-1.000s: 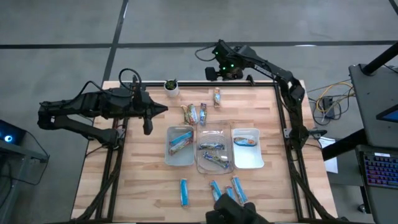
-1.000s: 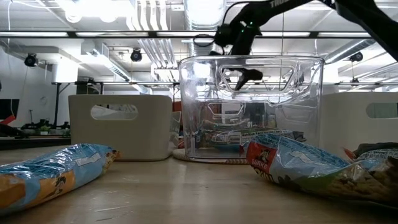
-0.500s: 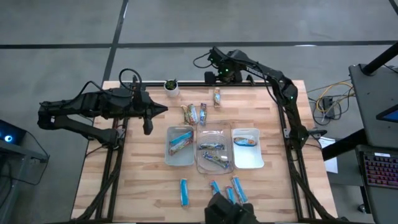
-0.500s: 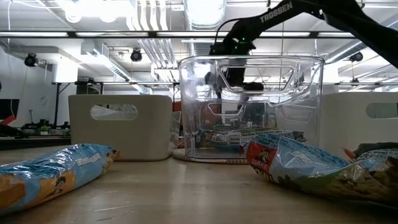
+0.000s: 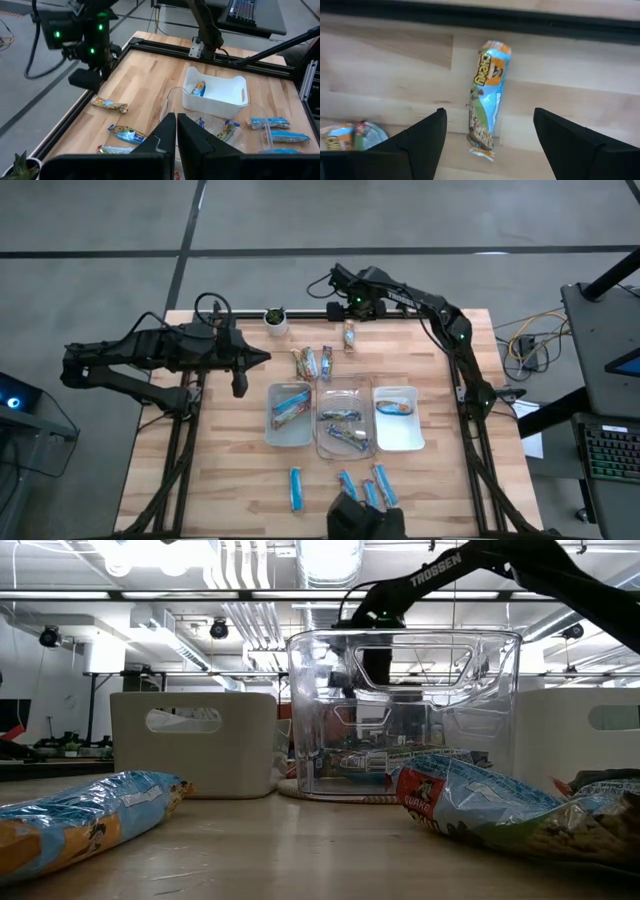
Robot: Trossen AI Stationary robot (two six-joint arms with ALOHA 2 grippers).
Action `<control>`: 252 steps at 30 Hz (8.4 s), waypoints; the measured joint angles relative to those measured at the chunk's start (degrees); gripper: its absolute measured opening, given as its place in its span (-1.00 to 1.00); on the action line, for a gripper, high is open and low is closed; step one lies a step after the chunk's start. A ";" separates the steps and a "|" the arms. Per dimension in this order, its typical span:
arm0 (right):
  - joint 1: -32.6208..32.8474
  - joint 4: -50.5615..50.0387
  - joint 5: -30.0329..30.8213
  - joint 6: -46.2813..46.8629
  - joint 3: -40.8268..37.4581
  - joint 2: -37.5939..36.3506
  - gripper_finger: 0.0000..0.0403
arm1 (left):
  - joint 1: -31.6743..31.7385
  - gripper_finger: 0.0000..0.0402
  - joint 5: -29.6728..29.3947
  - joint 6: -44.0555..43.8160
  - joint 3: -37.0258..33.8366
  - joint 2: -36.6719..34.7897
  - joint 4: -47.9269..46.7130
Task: Pick and place Granola Bars by type
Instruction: Put the yellow granola bar into the white bin, then put the left yellow granola bar into the white bin
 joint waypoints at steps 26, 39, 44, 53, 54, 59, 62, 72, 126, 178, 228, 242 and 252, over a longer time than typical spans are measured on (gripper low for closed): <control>1.35 0.00 -2.68 -1.30 -0.04 8.88 0.41 | 0.04 -1.00 -0.02 -1.01 -0.02 0.06 -0.01; 1.21 0.04 -3.23 -1.55 -0.34 9.12 0.24 | 0.02 -1.00 -0.04 -1.29 -0.04 0.06 -0.01; 1.17 0.03 -4.32 -1.55 -1.31 9.12 0.16 | 0.00 -1.00 -0.04 -1.29 -0.05 0.06 -0.01; 1.19 -0.06 -5.34 -1.51 -2.84 9.14 0.02 | 0.00 -1.00 -0.04 -1.29 -0.07 0.05 -0.01; 1.19 -0.02 -5.44 -1.51 -2.84 9.14 -0.01 | 0.00 -1.00 -0.04 -1.28 -0.07 0.03 -0.01; 1.19 0.00 -5.96 -1.53 -2.84 9.14 -0.17 | 0.00 -1.00 -0.04 -1.27 -0.07 0.03 -0.01; 1.19 0.01 -6.09 -1.55 -2.84 9.14 -0.28 | 0.00 -1.00 -0.04 -1.27 -0.07 0.03 -0.01; 1.24 0.00 -6.10 -3.06 -2.84 9.13 -0.55 | 0.00 -1.00 -0.04 -1.25 -0.07 0.03 -0.01; 32.38 -22.98 -6.34 -10.24 -4.01 -38.29 -0.73 | 0.00 -1.00 1.77 7.78 -0.07 -0.45 0.01; 38.52 -5.67 -6.93 -46.55 -57.56 -45.68 -0.73 | 0.01 -1.00 3.06 11.78 -0.07 2.23 0.14; 38.58 2.96 -12.26 -36.02 -60.18 -50.68 -0.12 | 0.01 -1.00 3.08 11.39 -0.07 4.25 4.56; 38.59 3.74 -13.73 -34.44 -59.82 -50.86 -0.74 | 0.02 -1.00 3.08 10.47 -0.07 4.25 4.49; 38.59 5.20 -14.42 -31.67 -52.67 -51.14 -0.96 | 0.01 -1.00 3.08 9.62 -0.07 3.33 3.89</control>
